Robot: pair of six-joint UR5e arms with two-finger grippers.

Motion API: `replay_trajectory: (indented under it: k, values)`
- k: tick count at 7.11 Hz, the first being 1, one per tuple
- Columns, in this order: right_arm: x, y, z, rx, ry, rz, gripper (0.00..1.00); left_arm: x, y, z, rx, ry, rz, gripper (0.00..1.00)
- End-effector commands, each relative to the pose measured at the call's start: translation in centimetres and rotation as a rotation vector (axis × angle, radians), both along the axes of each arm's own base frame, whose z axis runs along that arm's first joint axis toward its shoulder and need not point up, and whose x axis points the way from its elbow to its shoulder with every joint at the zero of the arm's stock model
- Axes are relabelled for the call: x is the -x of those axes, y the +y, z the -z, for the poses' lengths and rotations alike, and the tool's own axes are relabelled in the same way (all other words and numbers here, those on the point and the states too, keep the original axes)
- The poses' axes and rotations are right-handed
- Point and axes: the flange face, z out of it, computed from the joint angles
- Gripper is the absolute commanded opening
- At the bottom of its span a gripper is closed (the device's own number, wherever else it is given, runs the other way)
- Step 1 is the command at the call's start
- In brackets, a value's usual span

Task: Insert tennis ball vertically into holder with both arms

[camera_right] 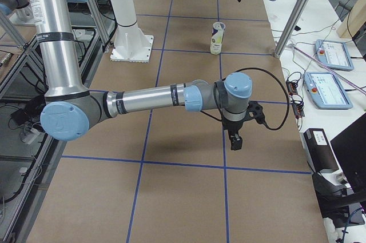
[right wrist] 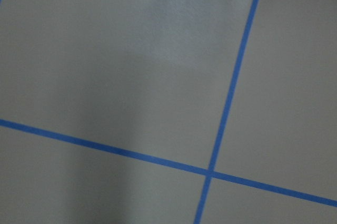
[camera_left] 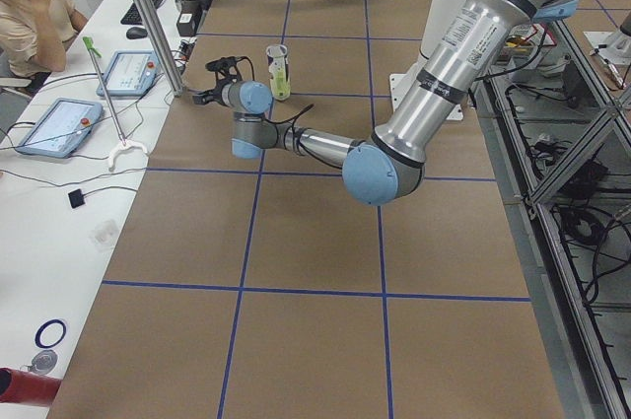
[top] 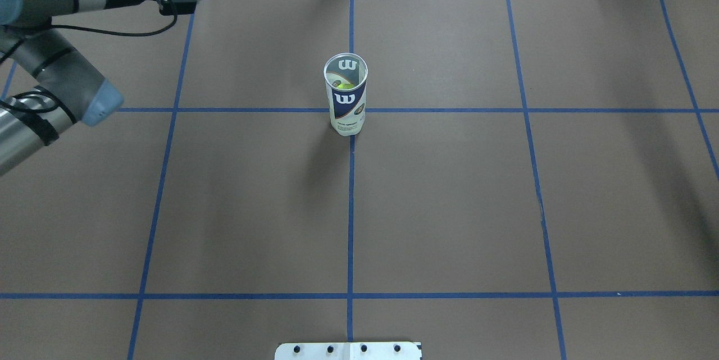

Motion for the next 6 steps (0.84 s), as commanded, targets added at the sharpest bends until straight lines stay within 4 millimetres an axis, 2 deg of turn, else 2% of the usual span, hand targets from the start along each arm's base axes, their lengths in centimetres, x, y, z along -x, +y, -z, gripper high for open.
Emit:
replay_trajectory:
  k: [1,2,3,4,5,6]
  values:
    - [-1.5,1.8,-2.0,0.014,0.004,-0.001,1.00,5.9,-2.1,-5.3,0.222,-0.133,0.023,0.99]
    - [-1.5,1.9,-2.1,0.017,0.004,-0.001,1.00,8.7,-1.8,-8.9,0.263,-0.240,0.040,0.99]
    - [-1.5,2.1,-2.5,0.025,0.007,-0.002,1.00,11.9,-1.1,-13.5,0.296,-0.376,0.041,0.99]
    - [-1.5,2.5,-3.0,0.035,0.009,-0.003,1.00,15.0,0.1,-17.6,0.306,-0.473,0.025,0.99]
    - [-1.5,2.7,-3.5,0.044,0.013,-0.003,1.00,16.7,1.5,-20.7,0.380,-0.513,-0.006,0.99]
    - [-1.5,2.7,-4.1,0.058,0.013,-0.003,1.00,19.5,3.2,-22.2,0.471,-0.489,-0.041,0.99]
